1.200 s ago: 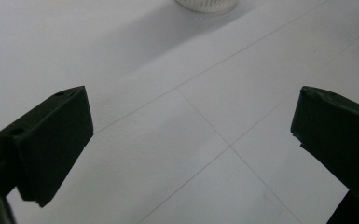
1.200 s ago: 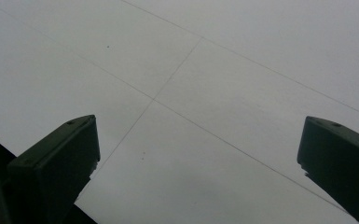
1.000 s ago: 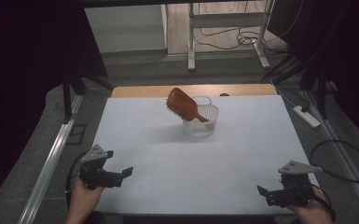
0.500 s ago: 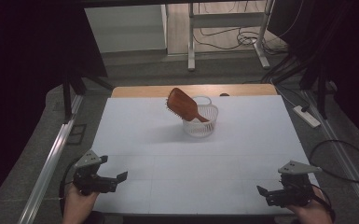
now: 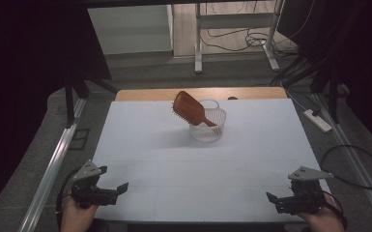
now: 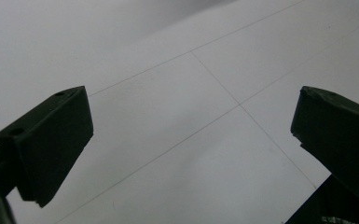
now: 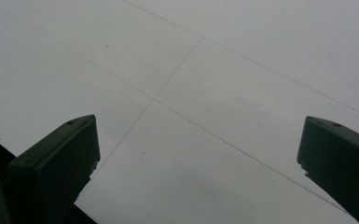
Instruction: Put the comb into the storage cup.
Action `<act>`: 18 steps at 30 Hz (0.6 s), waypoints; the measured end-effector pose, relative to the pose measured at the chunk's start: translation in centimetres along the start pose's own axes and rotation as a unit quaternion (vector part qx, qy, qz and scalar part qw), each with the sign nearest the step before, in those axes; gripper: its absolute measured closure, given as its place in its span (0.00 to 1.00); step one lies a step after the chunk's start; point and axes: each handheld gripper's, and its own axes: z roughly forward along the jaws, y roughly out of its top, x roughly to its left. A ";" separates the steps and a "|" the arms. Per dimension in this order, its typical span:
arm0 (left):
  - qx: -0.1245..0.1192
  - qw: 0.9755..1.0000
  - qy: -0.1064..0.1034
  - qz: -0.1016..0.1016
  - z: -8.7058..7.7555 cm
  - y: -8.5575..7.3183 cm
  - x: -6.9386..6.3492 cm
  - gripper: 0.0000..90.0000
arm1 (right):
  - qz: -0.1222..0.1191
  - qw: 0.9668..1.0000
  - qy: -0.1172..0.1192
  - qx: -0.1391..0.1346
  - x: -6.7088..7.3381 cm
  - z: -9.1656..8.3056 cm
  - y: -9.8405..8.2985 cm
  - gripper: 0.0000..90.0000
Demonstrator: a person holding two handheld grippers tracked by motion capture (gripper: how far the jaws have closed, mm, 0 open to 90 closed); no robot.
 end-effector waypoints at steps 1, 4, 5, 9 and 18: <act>-0.001 1.000 0.000 0.000 -0.1 -0.1 0.0 0.00 | 0.000 1.000 0.000 0.000 0.0 0.0 0.0 0.00; 0.000 1.000 0.001 -0.001 -0.2 -0.3 0.0 0.00 | 0.000 1.000 0.000 0.000 0.0 0.0 0.0 0.00; 0.001 1.000 0.001 -0.001 -0.2 -0.3 0.0 0.00 | 0.000 1.000 0.000 0.000 0.0 0.0 0.0 0.00; 0.004 1.000 0.005 -0.001 -0.4 -0.6 0.0 0.00 | 0.000 1.000 0.000 0.001 0.0 0.0 0.0 0.00; 0.008 1.000 0.010 -0.007 -0.8 -1.2 0.1 0.00 | 0.000 1.000 0.000 0.001 0.0 0.0 0.0 0.00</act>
